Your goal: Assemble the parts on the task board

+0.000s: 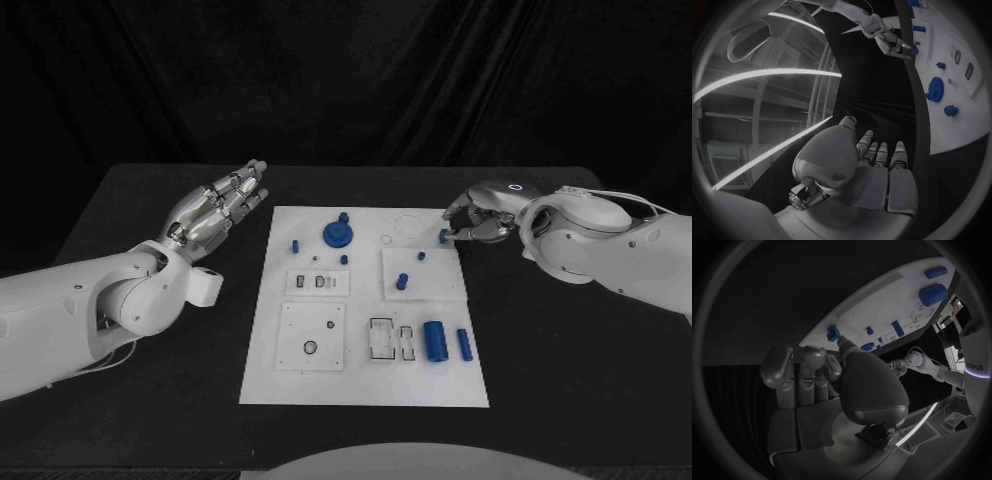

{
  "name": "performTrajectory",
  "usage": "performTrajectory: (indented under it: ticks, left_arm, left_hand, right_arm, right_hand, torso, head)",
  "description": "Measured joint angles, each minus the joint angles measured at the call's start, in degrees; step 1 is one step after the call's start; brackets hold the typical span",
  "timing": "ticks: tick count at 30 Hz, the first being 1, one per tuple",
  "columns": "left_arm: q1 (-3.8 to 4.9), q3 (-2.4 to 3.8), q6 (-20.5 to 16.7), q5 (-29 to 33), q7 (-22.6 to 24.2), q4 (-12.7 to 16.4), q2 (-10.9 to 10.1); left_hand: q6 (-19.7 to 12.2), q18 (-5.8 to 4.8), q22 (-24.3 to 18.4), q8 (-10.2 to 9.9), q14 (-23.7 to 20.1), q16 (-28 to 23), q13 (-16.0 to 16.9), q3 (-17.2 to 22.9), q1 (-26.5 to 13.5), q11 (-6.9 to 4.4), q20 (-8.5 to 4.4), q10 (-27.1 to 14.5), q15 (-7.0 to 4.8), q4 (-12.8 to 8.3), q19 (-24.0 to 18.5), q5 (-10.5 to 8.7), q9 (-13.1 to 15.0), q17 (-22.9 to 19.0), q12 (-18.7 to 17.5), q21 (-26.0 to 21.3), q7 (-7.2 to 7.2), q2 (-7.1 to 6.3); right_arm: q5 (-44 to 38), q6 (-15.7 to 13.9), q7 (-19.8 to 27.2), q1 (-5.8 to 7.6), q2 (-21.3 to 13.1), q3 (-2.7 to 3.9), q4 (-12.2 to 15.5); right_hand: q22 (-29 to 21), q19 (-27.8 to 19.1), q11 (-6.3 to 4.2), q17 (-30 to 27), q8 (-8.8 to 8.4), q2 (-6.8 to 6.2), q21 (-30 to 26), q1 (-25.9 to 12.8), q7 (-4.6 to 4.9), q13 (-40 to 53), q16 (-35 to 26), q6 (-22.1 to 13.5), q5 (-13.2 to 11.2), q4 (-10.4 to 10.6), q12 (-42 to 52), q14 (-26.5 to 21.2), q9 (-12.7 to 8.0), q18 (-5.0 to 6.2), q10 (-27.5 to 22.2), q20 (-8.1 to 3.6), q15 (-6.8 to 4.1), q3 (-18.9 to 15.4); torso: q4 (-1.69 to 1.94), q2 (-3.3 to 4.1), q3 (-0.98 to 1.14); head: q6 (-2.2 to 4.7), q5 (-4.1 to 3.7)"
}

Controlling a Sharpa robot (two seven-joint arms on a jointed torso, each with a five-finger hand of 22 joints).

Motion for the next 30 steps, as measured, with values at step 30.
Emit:
performTrajectory:
  ticks: [30]
  left_arm:
    - [0.0, 0.0, 0.3, 0.0, 0.0, -0.2, 0.0]
  left_hand:
    - [0.0, 0.0, 0.0, 0.0, 0.0, 0.0, 0.0, 0.4, 0.2, 0.0, 0.0, 0.0, 0.0, -0.4, 0.0, 0.22, 0.0, 0.0, 0.0, 0.0, 0.0, 0.23]
  right_arm:
    - [0.1, -0.3, 1.3, -0.93, 0.4, 0.0, -0.3]
  right_hand:
    - [0.0, -0.1, 0.01, -0.3, 1.12, -0.81, -0.2, 2.5, 0.07, 0.0, 0.9, 1.0, -0.3, -1.0, 0.0, -0.1, 0.2, 0.01, 0.0, -0.11, -0.52, 0.0]
  torso:
    - [0.01, -0.05, 0.0]
  head:
    - [-0.2, 0.09]
